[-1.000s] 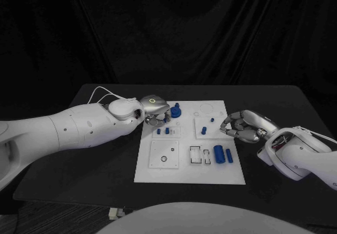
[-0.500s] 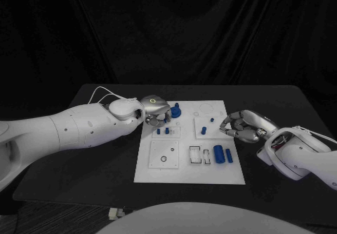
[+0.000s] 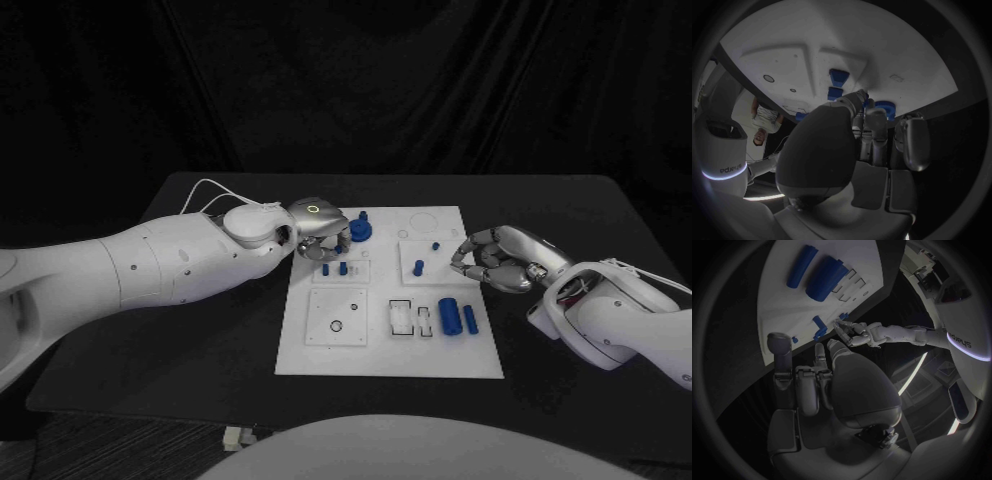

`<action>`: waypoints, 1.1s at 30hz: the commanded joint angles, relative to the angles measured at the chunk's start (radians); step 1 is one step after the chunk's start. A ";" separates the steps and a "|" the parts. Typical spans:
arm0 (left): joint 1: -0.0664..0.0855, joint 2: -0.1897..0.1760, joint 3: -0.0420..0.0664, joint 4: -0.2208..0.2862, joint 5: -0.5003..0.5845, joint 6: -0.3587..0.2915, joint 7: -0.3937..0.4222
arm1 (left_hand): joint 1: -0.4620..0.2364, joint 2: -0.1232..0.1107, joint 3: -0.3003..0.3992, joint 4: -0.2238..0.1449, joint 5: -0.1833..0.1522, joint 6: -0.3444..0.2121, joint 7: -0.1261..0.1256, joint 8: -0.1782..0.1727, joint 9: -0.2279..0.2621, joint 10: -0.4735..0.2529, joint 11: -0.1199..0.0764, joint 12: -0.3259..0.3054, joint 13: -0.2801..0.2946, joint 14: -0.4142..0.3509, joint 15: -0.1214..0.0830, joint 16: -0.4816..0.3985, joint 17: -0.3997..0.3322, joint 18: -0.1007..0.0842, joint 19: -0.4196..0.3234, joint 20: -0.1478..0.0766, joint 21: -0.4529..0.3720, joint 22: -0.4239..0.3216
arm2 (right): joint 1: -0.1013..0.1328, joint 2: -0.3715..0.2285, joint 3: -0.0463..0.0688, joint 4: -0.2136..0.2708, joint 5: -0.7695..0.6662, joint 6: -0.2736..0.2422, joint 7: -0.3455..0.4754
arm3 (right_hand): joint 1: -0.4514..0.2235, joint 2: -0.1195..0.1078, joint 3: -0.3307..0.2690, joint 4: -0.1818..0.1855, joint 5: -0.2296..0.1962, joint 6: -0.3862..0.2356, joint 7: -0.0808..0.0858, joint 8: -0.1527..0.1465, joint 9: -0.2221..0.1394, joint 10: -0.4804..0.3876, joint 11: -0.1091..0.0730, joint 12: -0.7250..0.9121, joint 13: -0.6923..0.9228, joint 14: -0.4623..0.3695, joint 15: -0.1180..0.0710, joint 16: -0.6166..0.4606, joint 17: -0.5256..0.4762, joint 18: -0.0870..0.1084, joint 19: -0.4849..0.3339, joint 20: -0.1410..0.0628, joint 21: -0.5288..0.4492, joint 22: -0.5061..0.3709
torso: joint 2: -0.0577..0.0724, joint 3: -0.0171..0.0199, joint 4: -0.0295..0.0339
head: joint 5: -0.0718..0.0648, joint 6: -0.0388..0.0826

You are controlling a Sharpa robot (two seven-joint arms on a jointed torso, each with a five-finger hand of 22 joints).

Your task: Assemble the parts on the task board

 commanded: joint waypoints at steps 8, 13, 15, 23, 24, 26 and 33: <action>-0.003 0.000 -0.001 0.004 -0.001 0.031 0.006 | -0.010 -0.003 -0.001 -0.005 -0.002 0.005 -0.007 0.001 0.002 0.001 -0.003 0.000 0.000 -0.016 0.000 -0.016 -0.017 0.003 -0.012 0.001 -0.016 0.177 | -0.002 0.002 0.001 -0.001 -0.002 0.003 -0.016 | -0.002 -0.010 0.000 0.005 0.006 0.001 -0.002 0.005 -0.001 0.106 -0.006 -0.006 0.261 0.097 -0.006 -0.004 0.239 0.020 0.003 -0.006 -0.005 0.060 | 0.000 0.0001 0.0001 | 0.002 0.000; -0.004 0.003 -0.001 -0.003 -0.001 0.044 -0.007 | -0.022 -0.013 -0.001 0.000 -0.010 -0.044 -0.017 -0.030 -0.010 -0.060 -0.004 -0.038 -0.014 -0.037 0.000 -0.044 -0.054 0.008 -0.026 0.002 -0.045 0.170 | -0.002 0.002 0.001 -0.002 -0.002 0.004 -0.016 | -0.001 -0.011 0.001 0.004 0.006 0.001 -0.002 0.005 -0.002 0.106 -0.007 -0.006 0.261 0.097 -0.006 -0.004 0.238 0.021 0.003 -0.006 -0.009 0.060 | 0.000 0.0002 0.0002 | 0.001 0.000; -0.004 0.003 -0.001 -0.004 -0.001 0.049 -0.011 | -0.028 -0.021 -0.001 0.003 -0.018 -0.092 -0.031 -0.053 -0.025 -0.098 0.000 -0.058 -0.023 -0.045 0.003 -0.054 -0.067 0.010 -0.031 0.003 -0.056 0.168 | -0.002 0.002 0.001 -0.002 -0.002 0.005 -0.016 | -0.001 -0.011 0.001 0.004 0.006 0.001 -0.002 0.005 -0.002 0.106 -0.007 -0.006 0.261 0.097 -0.006 -0.004 0.238 0.021 0.003 -0.006 -0.009 0.060 | 0.000 -0.0002 0.0002 | 0.000 0.000; -0.004 0.000 -0.001 -0.004 -0.001 0.048 -0.018 | -0.029 -0.009 -0.103 0.002 -0.042 -0.254 -0.103 -0.052 -0.094 -0.274 0.018 -0.094 -0.053 -0.060 0.015 -0.068 -0.091 0.014 -0.039 0.012 -0.089 0.163 | -0.002 0.000 0.001 -0.003 -0.002 0.004 -0.017 | -0.001 -0.011 0.001 0.004 0.006 0.001 -0.002 0.005 -0.002 0.106 -0.007 -0.006 0.261 0.097 -0.006 -0.004 0.238 0.021 0.003 -0.006 -0.009 0.060 | 0.000 -0.0001 0.0000 | 0.002 0.000; -0.004 -0.002 -0.001 -0.004 -0.001 0.045 -0.017 | -0.027 -0.009 -0.111 0.004 -0.043 -0.258 -0.104 -0.052 -0.097 -0.283 0.018 -0.094 -0.055 -0.060 0.015 -0.068 -0.092 0.014 -0.039 0.013 -0.091 0.163 | -0.002 0.000 0.001 -0.003 -0.002 0.004 -0.017 | -0.001 -0.012 0.001 0.004 0.006 0.001 -0.002 0.005 -0.002 0.106 -0.007 -0.006 0.261 0.097 -0.006 -0.004 0.238 0.020 0.003 -0.006 -0.008 0.060 | 0.000 0.0000 0.0001 | 0.001 0.000; -0.005 -0.005 -0.001 -0.002 -0.001 0.033 -0.016 | -0.024 -0.010 -0.132 0.014 -0.051 -0.270 -0.106 -0.052 -0.105 -0.306 0.022 -0.093 -0.062 -0.061 0.017 -0.069 -0.094 0.014 -0.038 0.014 -0.092 0.163 | -0.002 -0.001 0.001 -0.003 -0.002 0.004 -0.017 | -0.001 -0.012 0.001 0.004 0.006 0.001 -0.002 0.005 -0.002 0.106 -0.007 -0.006 0.261 0.097 -0.006 -0.004 0.238 0.020 0.003 -0.006 -0.008 0.060 | 0.000 -0.0001 0.0001 | 0.001 0.000; -0.004 -0.035 -0.001 0.019 -0.001 -0.064 -0.015 | -0.009 -0.022 -0.172 0.060 -0.073 -0.299 -0.125 -0.053 -0.124 -0.341 0.042 -0.083 -0.078 -0.054 0.028 -0.056 -0.080 0.012 -0.031 0.019 -0.085 0.166 | -0.002 -0.007 0.001 -0.001 -0.002 -0.003 -0.016 | -0.001 -0.013 0.001 0.004 0.006 0.000 -0.002 0.005 -0.002 0.106 -0.007 -0.006 0.261 0.097 -0.006 -0.004 0.238 0.020 0.003 -0.006 -0.009 0.060 | 0.000 0.0001 0.0003 | 0.001 0.000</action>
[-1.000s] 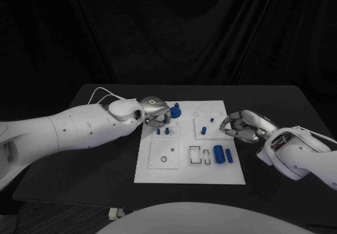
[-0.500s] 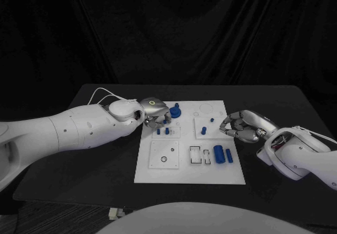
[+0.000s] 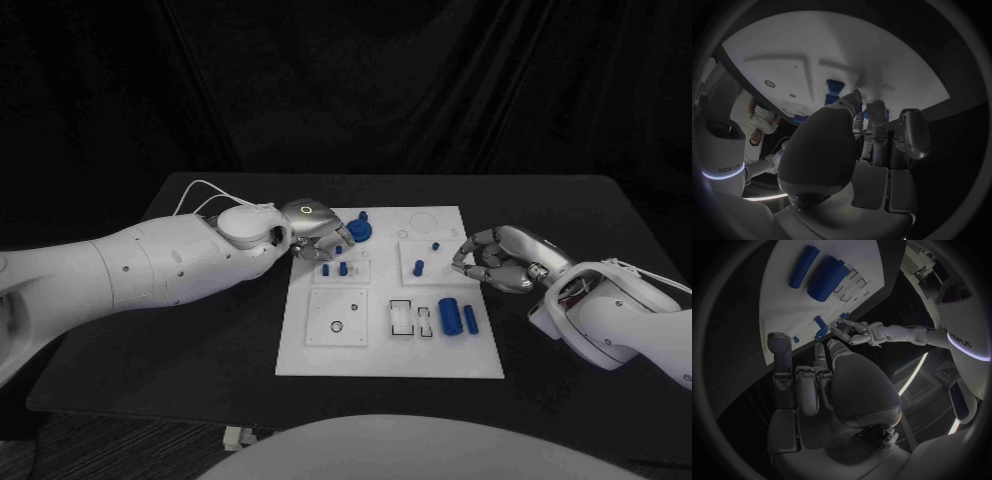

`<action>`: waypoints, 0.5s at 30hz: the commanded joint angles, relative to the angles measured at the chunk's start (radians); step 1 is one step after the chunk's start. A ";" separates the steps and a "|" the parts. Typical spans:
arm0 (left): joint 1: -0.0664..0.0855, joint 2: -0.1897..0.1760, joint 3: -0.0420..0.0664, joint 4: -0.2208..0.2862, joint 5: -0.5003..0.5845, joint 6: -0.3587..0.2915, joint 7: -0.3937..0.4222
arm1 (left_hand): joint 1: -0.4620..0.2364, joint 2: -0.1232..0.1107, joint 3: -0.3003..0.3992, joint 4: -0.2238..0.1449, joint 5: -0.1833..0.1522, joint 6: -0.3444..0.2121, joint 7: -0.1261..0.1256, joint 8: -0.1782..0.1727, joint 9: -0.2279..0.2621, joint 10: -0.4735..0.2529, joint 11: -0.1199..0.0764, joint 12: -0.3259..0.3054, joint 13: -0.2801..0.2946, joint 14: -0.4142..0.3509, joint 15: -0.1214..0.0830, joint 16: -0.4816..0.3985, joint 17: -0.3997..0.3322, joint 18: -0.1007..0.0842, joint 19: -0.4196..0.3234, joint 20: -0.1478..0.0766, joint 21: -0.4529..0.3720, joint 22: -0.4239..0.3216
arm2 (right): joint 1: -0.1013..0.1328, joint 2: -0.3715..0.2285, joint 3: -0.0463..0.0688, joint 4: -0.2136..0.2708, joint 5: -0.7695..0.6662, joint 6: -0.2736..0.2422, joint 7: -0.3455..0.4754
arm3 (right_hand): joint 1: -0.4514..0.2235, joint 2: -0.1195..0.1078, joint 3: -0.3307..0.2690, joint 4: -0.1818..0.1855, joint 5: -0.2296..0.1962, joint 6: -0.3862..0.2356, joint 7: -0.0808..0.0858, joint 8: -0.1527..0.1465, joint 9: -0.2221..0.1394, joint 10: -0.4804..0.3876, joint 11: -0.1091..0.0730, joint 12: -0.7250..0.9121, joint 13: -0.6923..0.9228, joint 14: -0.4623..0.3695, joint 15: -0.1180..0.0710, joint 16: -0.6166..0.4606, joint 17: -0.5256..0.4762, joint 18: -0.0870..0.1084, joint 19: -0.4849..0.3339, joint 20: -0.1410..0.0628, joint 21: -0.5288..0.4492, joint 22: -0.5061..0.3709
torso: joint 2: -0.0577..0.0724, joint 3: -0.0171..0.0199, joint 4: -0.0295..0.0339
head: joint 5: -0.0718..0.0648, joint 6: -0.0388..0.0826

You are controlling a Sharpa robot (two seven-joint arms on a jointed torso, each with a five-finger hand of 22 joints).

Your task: Assemble the parts on the task board

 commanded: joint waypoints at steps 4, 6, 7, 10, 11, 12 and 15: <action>0.001 -0.047 0.000 0.039 0.000 -0.174 0.020 | 0.026 -0.005 -0.009 0.030 0.002 -0.008 -0.002 0.004 -0.009 -0.003 0.008 0.021 -0.007 0.019 0.010 0.027 0.028 0.009 0.012 0.007 0.022 0.170 | -0.001 -0.013 0.001 0.008 -0.002 -0.016 -0.013 | -0.001 -0.016 0.000 0.004 0.005 0.000 -0.002 0.004 -0.001 0.106 -0.007 -0.006 0.261 0.096 -0.006 -0.007 0.235 0.021 0.002 -0.006 -0.009 0.058 | -0.001 -0.0001 -0.0001 | 0.005 0.000; 0.006 -0.065 0.000 0.054 0.000 -0.209 0.027 | 0.029 -0.004 -0.007 0.041 -0.001 0.007 -0.007 0.008 -0.010 0.007 0.000 0.034 -0.007 0.027 0.006 0.036 0.038 0.009 0.016 0.006 0.026 0.172 | 0.003 -0.017 0.001 0.012 -0.002 -0.023 -0.012 | -0.001 -0.017 -0.001 0.004 0.004 -0.001 -0.001 0.004 -0.002 0.106 -0.007 -0.006 0.261 0.096 -0.006 -0.007 0.234 0.022 0.002 -0.006 -0.012 0.057 | -0.001 -0.0001 -0.0003 | 0.006 0.000; 0.013 -0.079 0.000 0.065 0.000 -0.231 0.034 | 0.028 -0.005 -0.008 0.044 -0.003 0.008 -0.008 0.008 -0.011 0.008 0.000 0.036 -0.007 0.027 0.006 0.034 0.036 0.009 0.016 0.006 0.025 0.171 | 0.008 -0.020 0.001 0.013 -0.002 -0.029 -0.012 | 0.000 -0.018 -0.001 0.004 0.004 -0.001 -0.002 0.004 -0.002 0.106 -0.006 -0.006 0.261 0.095 -0.006 -0.008 0.233 0.022 0.001 -0.006 -0.013 0.057 | -0.001 -0.0006 0.0000 | 0.007 0.000; 0.030 -0.112 0.000 0.092 0.000 -0.273 0.054 | 0.018 -0.004 -0.009 0.057 -0.013 0.030 -0.011 0.015 -0.010 0.028 -0.011 0.057 -0.005 0.036 0.000 0.047 0.052 0.008 0.019 0.003 0.028 0.172 | 0.027 -0.023 0.001 0.012 -0.002 -0.044 -0.010 | 0.003 -0.023 0.000 0.002 0.002 0.000 -0.001 0.004 -0.003 0.106 -0.006 -0.006 0.261 0.092 -0.005 -0.015 0.223 0.025 -0.004 -0.006 -0.036 0.052 | -0.001 -0.0007 0.0004 | 0.008 0.000; 0.037 -0.125 0.000 0.102 0.000 -0.288 0.062 | 0.003 -0.008 -0.014 0.061 -0.014 0.044 -0.017 0.019 -0.010 0.042 -0.019 0.071 -0.004 0.042 -0.004 0.058 0.067 0.007 0.021 0.001 0.032 0.173 | 0.036 -0.023 0.001 0.010 -0.002 -0.051 -0.008 | 0.008 -0.026 0.004 0.002 0.001 0.001 -0.001 0.004 -0.004 0.102 -0.006 -0.009 0.256 0.089 -0.005 -0.023 0.214 0.027 -0.010 -0.006 -0.060 0.046 | -0.001 -0.0010 0.0004 | 0.008 0.000; 0.048 -0.141 0.000 0.114 0.000 -0.307 0.071 | -0.008 -0.008 -0.016 0.061 -0.014 0.053 -0.019 0.021 -0.010 0.052 -0.024 0.080 -0.003 0.046 -0.007 0.064 0.075 0.007 0.023 0.000 0.035 0.174 | 0.050 -0.021 0.001 0.007 -0.002 -0.059 -0.005 | 0.017 -0.032 0.010 0.003 -0.002 0.002 0.000 0.004 -0.006 0.030 -0.006 -0.062 0.167 0.079 -0.006 -0.044 0.187 0.034 -0.022 -0.006 -0.113 0.032 | -0.001 -0.0008 0.0006 | 0.007 0.000; 0.074 -0.181 0.000 0.148 0.019 -0.362 0.091 | -0.078 0.006 -0.027 0.064 -0.012 0.082 -0.017 0.025 -0.011 0.082 -0.037 0.113 0.005 0.049 -0.015 0.070 0.083 0.006 0.025 -0.003 0.037 0.175 | 0.092 -0.012 0.001 -0.009 -0.014 -0.079 0.000 | 0.045 -0.051 0.023 -0.004 -0.011 0.004 0.001 0.003 -0.011 -0.084 -0.006 -0.171 0.020 0.037 -0.007 -0.143 0.075 0.059 -0.070 -0.006 -0.314 -0.029 | -0.002 -0.0015 0.0011 | 0.006 0.000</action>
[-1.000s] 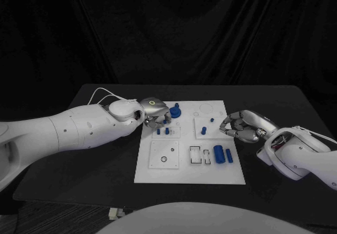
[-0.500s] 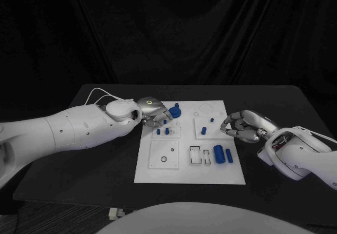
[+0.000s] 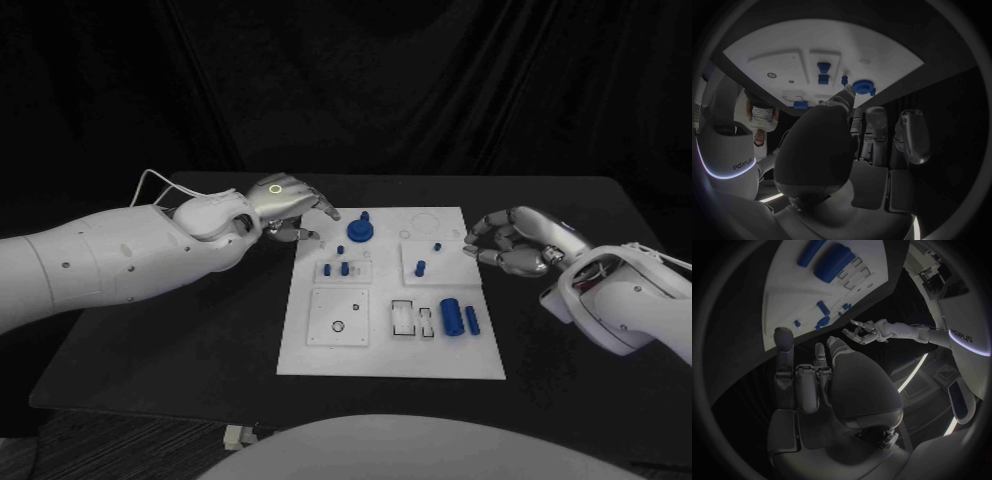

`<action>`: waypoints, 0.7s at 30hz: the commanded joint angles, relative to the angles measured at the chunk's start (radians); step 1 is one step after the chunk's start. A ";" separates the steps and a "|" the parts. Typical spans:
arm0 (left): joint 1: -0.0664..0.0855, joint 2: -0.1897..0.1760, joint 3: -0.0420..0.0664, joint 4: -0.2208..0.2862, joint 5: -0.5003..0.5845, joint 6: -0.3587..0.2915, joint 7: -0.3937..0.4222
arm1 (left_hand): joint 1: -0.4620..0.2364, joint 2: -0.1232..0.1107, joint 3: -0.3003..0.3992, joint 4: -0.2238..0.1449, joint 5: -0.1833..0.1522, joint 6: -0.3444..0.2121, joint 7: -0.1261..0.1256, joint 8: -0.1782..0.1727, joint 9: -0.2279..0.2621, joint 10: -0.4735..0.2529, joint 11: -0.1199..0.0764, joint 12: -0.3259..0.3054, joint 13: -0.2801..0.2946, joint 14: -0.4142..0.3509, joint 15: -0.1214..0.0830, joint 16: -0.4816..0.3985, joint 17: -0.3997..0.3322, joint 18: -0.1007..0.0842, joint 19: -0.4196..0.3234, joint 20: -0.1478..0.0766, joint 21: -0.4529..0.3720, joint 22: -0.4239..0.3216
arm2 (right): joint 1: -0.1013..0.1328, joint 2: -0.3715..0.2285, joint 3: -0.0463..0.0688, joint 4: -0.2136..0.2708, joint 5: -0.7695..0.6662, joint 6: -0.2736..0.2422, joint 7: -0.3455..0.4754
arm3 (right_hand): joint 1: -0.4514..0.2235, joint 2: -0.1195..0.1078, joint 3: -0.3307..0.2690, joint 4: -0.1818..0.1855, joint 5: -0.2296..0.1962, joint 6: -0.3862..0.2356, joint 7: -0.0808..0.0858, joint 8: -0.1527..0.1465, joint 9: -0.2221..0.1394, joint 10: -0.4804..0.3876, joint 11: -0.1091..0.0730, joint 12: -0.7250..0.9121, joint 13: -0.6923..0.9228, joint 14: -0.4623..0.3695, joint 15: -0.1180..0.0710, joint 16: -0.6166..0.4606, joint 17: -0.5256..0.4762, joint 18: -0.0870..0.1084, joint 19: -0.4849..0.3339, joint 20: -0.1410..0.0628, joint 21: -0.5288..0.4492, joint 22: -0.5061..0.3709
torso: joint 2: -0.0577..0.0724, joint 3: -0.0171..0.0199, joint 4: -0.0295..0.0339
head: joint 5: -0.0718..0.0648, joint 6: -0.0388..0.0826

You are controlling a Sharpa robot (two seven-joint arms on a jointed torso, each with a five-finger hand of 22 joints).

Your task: Assemble the parts on the task board

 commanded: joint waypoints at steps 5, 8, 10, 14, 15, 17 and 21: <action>0.049 -0.059 0.001 0.058 0.183 -0.184 0.100 | -0.094 0.028 0.025 0.001 0.044 0.038 0.032 -0.001 -0.010 0.046 0.009 0.054 0.019 0.013 0.005 0.031 0.042 0.013 -0.011 -0.005 -0.036 0.165 | 0.091 0.047 0.002 -0.052 -0.113 -0.059 -0.007 | 0.070 -0.064 0.067 0.002 -0.010 0.015 0.011 -0.035 -0.028 -0.442 0.005 -0.666 -0.604 0.047 -0.005 -0.064 0.067 0.015 0.012 -0.002 -0.108 -0.057 | -0.002 -0.0013 0.0008 | -0.006 0.000; 0.057 -0.073 0.001 0.066 0.381 -0.178 0.164 | -0.165 0.019 0.023 0.001 0.027 0.054 0.075 -0.008 -0.018 0.036 0.041 0.070 0.030 -0.127 0.034 -0.108 -0.127 0.051 -0.148 0.017 -0.298 0.103 | 0.117 0.085 0.002 -0.087 -0.240 -0.021 -0.028 | 0.096 -0.099 0.103 0.008 -0.030 0.037 0.021 -0.080 -0.050 -0.465 0.018 -0.830 -0.723 0.047 0.006 -0.071 0.064 0.013 0.018 0.004 -0.122 -0.064 | -0.001 -0.0015 0.0007 | -0.008 0.000; 0.060 -0.077 0.001 0.065 0.587 -0.129 0.229 | -0.194 0.023 0.002 -0.003 0.035 0.051 0.088 -0.011 -0.021 0.019 0.053 0.067 0.030 -0.209 0.051 -0.175 -0.194 0.067 -0.222 0.026 -0.427 0.074 | 0.128 0.117 0.002 -0.118 -0.348 0.021 -0.043 | 0.101 -0.116 0.114 0.012 -0.051 0.042 0.028 -0.106 -0.060 -0.511 0.031 -0.930 -0.796 0.041 0.019 -0.085 0.052 0.012 0.014 0.011 -0.131 -0.066 | 0.000 -0.0013 0.0014 | -0.011 0.000; 0.060 -0.075 0.000 0.054 1.060 0.038 0.372 | -0.219 0.004 -0.201 -0.002 0.130 -0.002 0.190 -0.017 -0.037 -0.176 0.124 0.007 0.001 -0.691 0.203 -0.439 -0.290 0.033 -0.618 0.096 -0.844 -0.014 | 0.135 0.180 0.002 -0.183 -0.494 0.132 -0.059 | 0.123 -0.150 0.134 -0.006 -0.071 0.018 -0.002 -0.191 -0.087 -0.579 0.033 -1.083 -0.925 0.020 -0.004 -0.125 0.020 0.017 -0.003 0.000 -0.151 -0.063 | -0.001 -0.0013 0.0021 | -0.018 0.000; 0.057 -0.074 0.000 0.052 1.186 0.092 0.409 | -0.247 0.141 -0.208 0.006 0.238 -0.063 0.225 -0.020 -0.050 -0.345 0.112 -0.060 -0.030 -0.987 0.224 -0.607 -0.366 0.004 -0.888 0.098 -0.997 -0.065 | 0.134 0.196 0.002 -0.201 -0.522 0.163 -0.062 | 0.126 -0.151 0.137 -0.011 -0.069 0.025 -0.002 -0.198 -0.089 -0.586 0.030 -1.096 -0.938 0.021 -0.007 -0.120 0.027 0.015 -0.005 -0.001 -0.153 -0.061 | 0.000 -0.0014 0.0020 | -0.020 0.000; 0.050 -0.075 0.000 0.053 1.376 0.181 0.469 | -0.250 0.147 -0.299 0.003 0.218 -0.137 0.215 -0.019 -0.054 -0.540 0.090 -0.079 -0.045 -1.216 0.199 -0.811 -0.547 0.015 -1.152 0.114 -1.146 -0.179 | 0.128 0.220 0.002 -0.229 -0.562 0.213 -0.065 | 0.115 -0.154 0.133 -0.010 -0.076 0.027 -0.008 -0.211 -0.091 -0.578 0.029 -1.102 -0.952 0.033 -0.007 -0.090 0.057 0.016 0.001 -0.003 -0.151 -0.056 | 0.001 -0.0014 0.0031 | -0.024 0.000; 0.035 -0.081 0.000 0.060 1.537 0.267 0.537 | -0.310 0.163 -0.334 0.005 0.138 -0.332 0.156 -0.031 -0.067 -0.706 0.025 -0.104 -0.060 -1.346 0.131 -1.006 -0.724 0.027 -1.362 0.120 -1.178 -0.607 | 0.114 0.242 0.002 -0.259 -0.595 0.243 -0.064 | 0.066 -0.161 0.107 0.011 -0.123 0.037 -0.005 -0.230 -0.093 -0.566 0.030 -1.106 -0.969 0.045 -0.006 -0.061 0.085 0.013 0.015 -0.001 -0.138 -0.048 | 0.002 -0.0031 0.0028 | -0.025 0.000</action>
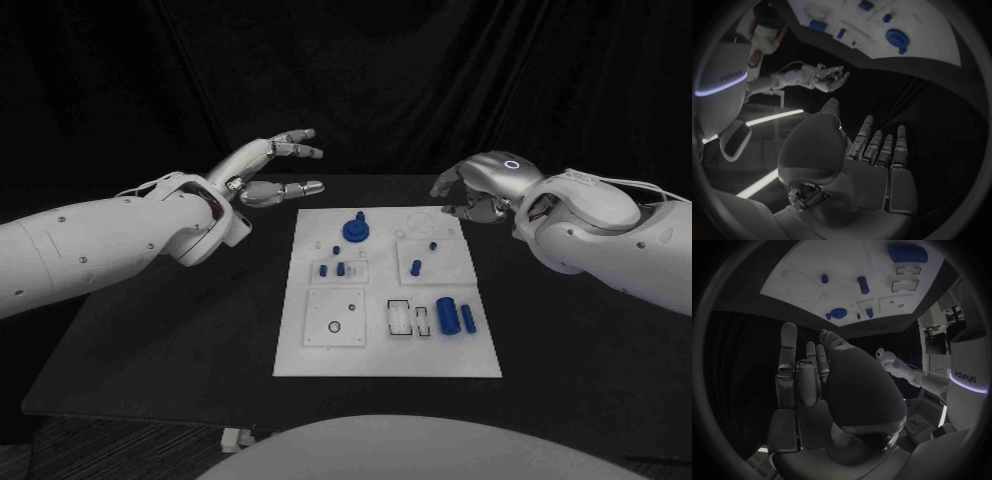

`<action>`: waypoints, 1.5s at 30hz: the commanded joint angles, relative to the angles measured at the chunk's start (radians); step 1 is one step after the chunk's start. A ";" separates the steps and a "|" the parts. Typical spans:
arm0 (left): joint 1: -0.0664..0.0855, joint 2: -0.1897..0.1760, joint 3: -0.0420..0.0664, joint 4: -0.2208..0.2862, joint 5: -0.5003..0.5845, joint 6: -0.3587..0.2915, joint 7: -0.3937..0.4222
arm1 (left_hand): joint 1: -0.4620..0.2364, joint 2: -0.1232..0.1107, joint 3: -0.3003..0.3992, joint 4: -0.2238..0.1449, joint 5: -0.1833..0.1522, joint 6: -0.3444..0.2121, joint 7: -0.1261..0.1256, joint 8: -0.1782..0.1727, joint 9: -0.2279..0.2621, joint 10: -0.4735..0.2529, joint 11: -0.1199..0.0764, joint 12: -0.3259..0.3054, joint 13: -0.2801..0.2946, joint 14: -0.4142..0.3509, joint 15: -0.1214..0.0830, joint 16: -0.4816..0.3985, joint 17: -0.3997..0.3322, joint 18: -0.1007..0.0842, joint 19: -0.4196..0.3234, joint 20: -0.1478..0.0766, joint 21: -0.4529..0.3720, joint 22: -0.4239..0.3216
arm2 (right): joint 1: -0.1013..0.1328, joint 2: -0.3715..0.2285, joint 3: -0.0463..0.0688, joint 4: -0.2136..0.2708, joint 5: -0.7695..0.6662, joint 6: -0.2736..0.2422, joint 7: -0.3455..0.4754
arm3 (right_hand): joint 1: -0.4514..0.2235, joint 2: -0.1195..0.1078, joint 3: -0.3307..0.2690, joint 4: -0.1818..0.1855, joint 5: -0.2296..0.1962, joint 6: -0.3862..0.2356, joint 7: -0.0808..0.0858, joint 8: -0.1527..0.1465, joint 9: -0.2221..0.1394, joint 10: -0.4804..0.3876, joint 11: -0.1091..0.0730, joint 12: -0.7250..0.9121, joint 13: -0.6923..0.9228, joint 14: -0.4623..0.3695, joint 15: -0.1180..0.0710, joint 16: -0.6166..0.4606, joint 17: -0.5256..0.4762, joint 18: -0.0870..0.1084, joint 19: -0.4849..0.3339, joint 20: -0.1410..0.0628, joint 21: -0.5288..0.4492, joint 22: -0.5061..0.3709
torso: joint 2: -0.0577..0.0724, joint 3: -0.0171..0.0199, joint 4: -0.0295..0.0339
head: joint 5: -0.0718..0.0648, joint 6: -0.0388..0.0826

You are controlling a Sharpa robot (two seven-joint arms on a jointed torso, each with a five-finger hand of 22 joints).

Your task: Assemble the parts on the task board

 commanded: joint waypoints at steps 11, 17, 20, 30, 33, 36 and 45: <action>-0.068 -0.015 0.000 0.016 0.669 0.302 0.262 | -0.049 0.048 -0.019 0.001 -0.065 -0.247 -0.076 -0.018 -0.019 -0.143 -0.077 0.035 -0.015 -0.036 -0.063 -0.113 -0.102 0.084 -0.119 -0.014 -0.035 -0.666 | -0.039 0.030 0.000 -0.044 -0.150 0.105 -0.025 | -0.104 0.023 -0.091 0.030 0.001 0.037 0.000 -0.059 -0.005 0.009 0.001 -0.031 -0.052 0.067 -0.007 0.062 0.134 -0.003 0.062 0.000 0.086 0.024 | 0.018 -0.0107 0.0113 | -0.020 0.000; -0.093 -0.022 0.000 0.016 0.677 0.333 0.278 | -0.028 0.058 -0.020 0.001 -0.041 -0.241 -0.078 -0.018 -0.018 -0.157 -0.083 0.045 -0.016 -0.036 -0.057 -0.113 -0.102 0.093 -0.118 0.004 -0.035 -0.677 | -0.047 0.043 0.000 -0.053 -0.142 0.121 -0.024 | -0.086 0.030 -0.086 0.009 0.076 0.031 0.005 -0.093 -0.014 0.014 0.007 -0.045 -0.072 0.068 -0.003 0.066 0.138 -0.004 0.067 0.001 0.087 0.029 | 0.026 -0.0211 0.0195 | -0.033 0.000; -0.099 -0.026 0.000 0.019 0.679 0.344 0.279 | -0.014 0.071 -0.023 0.000 -0.028 -0.235 -0.074 -0.017 -0.018 -0.161 -0.081 0.050 -0.016 -0.036 -0.045 -0.113 -0.102 0.093 -0.118 0.017 -0.035 -0.680 | -0.049 0.048 0.000 -0.057 -0.140 0.123 -0.023 | -0.080 0.031 -0.078 -0.001 0.130 0.027 0.008 -0.110 -0.020 0.017 0.010 -0.053 -0.084 0.067 -0.002 0.064 0.137 -0.004 0.067 0.002 0.083 0.032 | 0.027 -0.0235 0.0215 | -0.036 0.000; -0.106 -0.029 0.000 0.027 0.680 0.369 0.271 | 0.095 0.118 -0.050 -0.003 0.088 -0.226 -0.049 -0.017 -0.017 -0.165 -0.046 0.088 -0.014 -0.035 -0.005 -0.110 -0.101 0.095 -0.113 0.068 -0.033 -0.675 | -0.060 0.060 0.000 -0.080 -0.105 0.130 -0.017 | -0.079 0.027 -0.066 -0.013 0.140 0.052 0.012 -0.115 -0.018 0.038 0.013 -0.057 -0.098 0.068 -0.001 0.065 0.139 -0.005 0.068 0.002 0.086 0.040 | 0.022 -0.0233 0.0201 | -0.037 0.000; -0.106 -0.029 0.000 0.028 0.680 0.371 0.270 | 0.111 0.125 -0.057 -0.003 0.098 -0.223 -0.046 -0.017 -0.017 -0.165 -0.040 0.094 -0.013 -0.034 -0.002 -0.107 -0.100 0.095 -0.111 0.076 -0.032 -0.671 | -0.065 0.061 0.000 -0.084 -0.098 0.132 -0.016 | -0.080 0.028 -0.064 -0.013 0.136 0.055 0.013 -0.115 -0.017 0.043 0.013 -0.056 -0.099 0.068 -0.001 0.066 0.139 -0.005 0.068 0.003 0.086 0.041 | 0.023 -0.0231 0.0190 | -0.038 0.000; -0.107 -0.029 0.000 0.029 0.680 0.371 0.270 | 0.123 0.132 -0.063 -0.003 0.107 -0.218 -0.043 -0.016 -0.017 -0.164 -0.034 0.101 -0.013 -0.034 0.000 -0.105 -0.100 0.095 -0.110 0.083 -0.032 -0.668 | -0.070 0.062 0.000 -0.088 -0.095 0.135 -0.015 | -0.078 0.028 -0.058 -0.016 0.153 0.062 0.013 -0.115 -0.014 0.053 0.013 -0.054 -0.101 0.067 -0.001 0.064 0.138 -0.005 0.068 0.003 0.085 0.043 | 0.024 -0.0219 0.0191 | -0.041 0.000; -0.107 -0.030 0.000 0.029 0.680 0.373 0.270 | 0.139 0.138 -0.070 -0.004 0.117 -0.213 -0.039 -0.016 -0.016 -0.164 -0.029 0.108 -0.013 -0.033 0.003 -0.103 -0.099 0.095 -0.108 0.092 -0.031 -0.667 | -0.081 0.062 0.000 -0.094 -0.092 0.136 -0.013 | -0.082 0.025 -0.049 -0.017 0.179 0.074 0.014 -0.116 -0.009 0.065 0.013 -0.052 -0.105 0.067 0.000 0.063 0.137 -0.005 0.067 0.003 0.080 0.046 | 0.025 -0.0210 0.0180 | -0.038 0.000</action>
